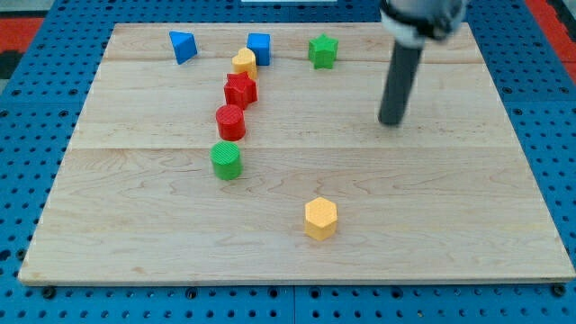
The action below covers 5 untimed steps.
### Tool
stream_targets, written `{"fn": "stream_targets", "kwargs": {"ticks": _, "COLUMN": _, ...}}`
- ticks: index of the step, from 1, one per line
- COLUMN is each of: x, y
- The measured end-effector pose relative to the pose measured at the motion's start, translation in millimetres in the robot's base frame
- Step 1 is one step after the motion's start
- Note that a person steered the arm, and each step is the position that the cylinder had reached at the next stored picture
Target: Push the hexagon below the green circle
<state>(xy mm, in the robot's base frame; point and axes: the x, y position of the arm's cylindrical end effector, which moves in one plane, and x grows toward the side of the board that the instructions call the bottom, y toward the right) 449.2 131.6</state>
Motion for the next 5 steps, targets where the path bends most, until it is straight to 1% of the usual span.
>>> {"fn": "stream_targets", "kwargs": {"ticks": 1, "x": 114.6, "y": -5.8}}
{"fn": "stream_targets", "kwargs": {"ticks": 2, "x": 169.7, "y": -18.3}}
{"fn": "stream_targets", "kwargs": {"ticks": 3, "x": 168.5, "y": -70.8}}
{"fn": "stream_targets", "kwargs": {"ticks": 4, "x": 142.3, "y": -97.4}}
{"fn": "stream_targets", "kwargs": {"ticks": 5, "x": 112.9, "y": -67.5}}
